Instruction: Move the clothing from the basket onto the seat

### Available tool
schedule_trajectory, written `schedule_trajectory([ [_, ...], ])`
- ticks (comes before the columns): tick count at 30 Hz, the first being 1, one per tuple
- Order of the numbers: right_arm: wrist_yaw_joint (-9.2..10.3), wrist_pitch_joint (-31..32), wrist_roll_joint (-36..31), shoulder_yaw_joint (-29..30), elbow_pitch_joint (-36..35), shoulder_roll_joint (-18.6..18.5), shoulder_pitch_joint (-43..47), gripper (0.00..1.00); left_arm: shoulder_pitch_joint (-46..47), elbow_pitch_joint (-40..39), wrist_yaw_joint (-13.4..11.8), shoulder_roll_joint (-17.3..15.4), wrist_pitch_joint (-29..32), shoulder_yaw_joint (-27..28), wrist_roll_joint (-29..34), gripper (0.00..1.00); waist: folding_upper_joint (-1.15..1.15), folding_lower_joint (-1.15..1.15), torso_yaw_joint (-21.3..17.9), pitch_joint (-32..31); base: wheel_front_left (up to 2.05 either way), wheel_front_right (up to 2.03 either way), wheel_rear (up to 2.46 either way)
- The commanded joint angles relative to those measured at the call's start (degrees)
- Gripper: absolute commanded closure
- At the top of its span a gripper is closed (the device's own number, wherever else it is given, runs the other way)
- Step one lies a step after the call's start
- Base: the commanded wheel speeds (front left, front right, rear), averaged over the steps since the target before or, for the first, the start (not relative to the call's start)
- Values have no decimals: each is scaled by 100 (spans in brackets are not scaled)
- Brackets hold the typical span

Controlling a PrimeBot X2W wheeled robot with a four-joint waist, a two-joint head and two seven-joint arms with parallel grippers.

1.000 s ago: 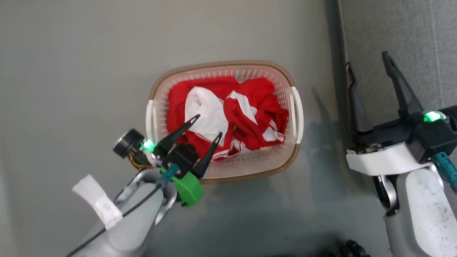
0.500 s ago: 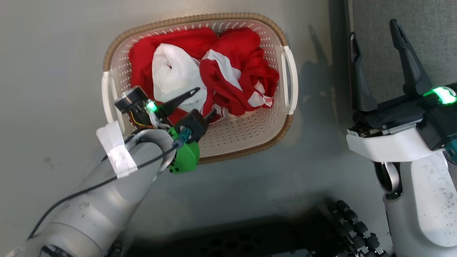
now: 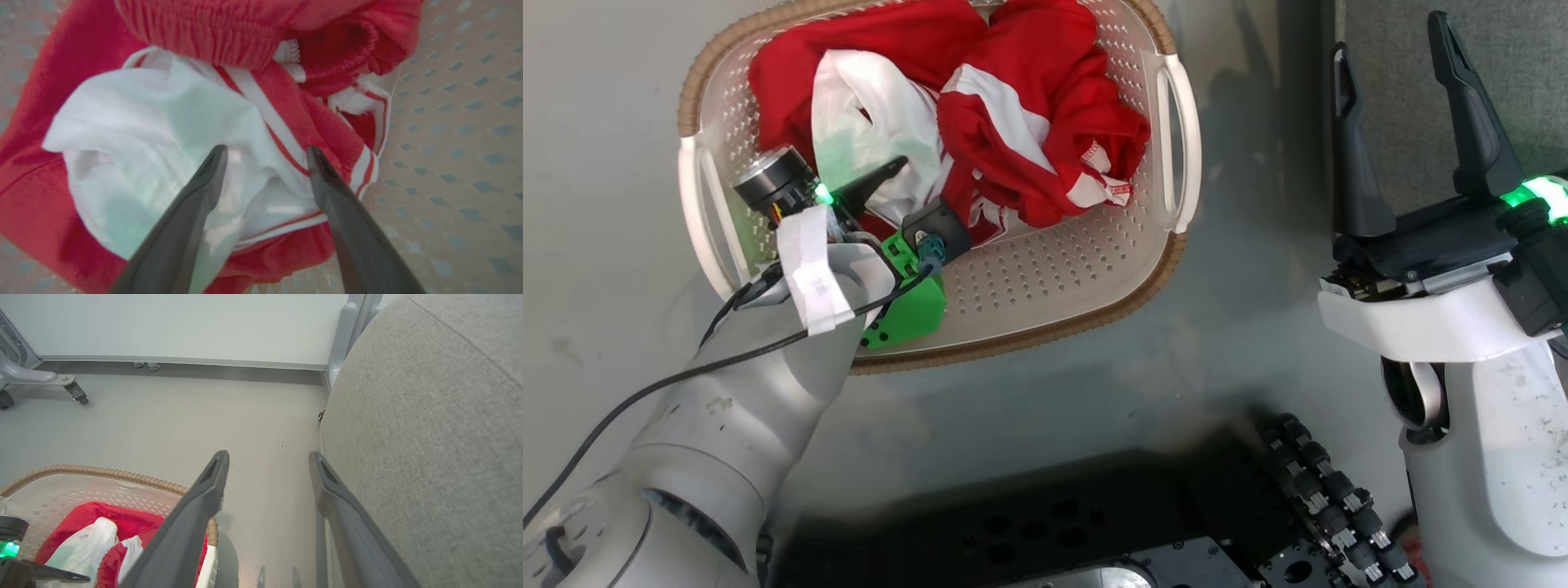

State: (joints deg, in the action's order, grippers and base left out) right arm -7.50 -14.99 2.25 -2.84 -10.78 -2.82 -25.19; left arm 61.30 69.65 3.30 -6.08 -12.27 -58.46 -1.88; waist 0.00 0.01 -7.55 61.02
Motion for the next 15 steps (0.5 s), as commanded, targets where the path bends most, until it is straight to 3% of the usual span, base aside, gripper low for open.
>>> schedule_trajectory([
  [1,2,-29,56,-14,-24,-13,-64,0,134,68,-90,22,28,-40,101,0,0,-1,-50,55,0,0,0],
  [7,2,-30,151,-71,-58,-13,-125,0,277,282,-289,79,332,-124,98,0,0,-1,-87,89,0,0,0],
  [8,2,-30,187,-95,-78,-13,-133,0,302,306,-327,85,416,-115,67,21,0,-1,-91,90,0,0,0],
  [9,2,-30,258,-121,-104,-12,-146,0,326,317,-357,93,460,-108,45,68,0,-1,-92,91,0,0,0],
  [10,2,-30,310,-138,-127,-14,-149,0,340,331,-388,104,490,-90,7,100,0,-1,-94,90,0,0,0],
  [15,2,-30,379,-197,-135,-14,-157,0,334,372,-339,136,659,-59,-81,100,0,-1,-108,48,0,0,0],
])
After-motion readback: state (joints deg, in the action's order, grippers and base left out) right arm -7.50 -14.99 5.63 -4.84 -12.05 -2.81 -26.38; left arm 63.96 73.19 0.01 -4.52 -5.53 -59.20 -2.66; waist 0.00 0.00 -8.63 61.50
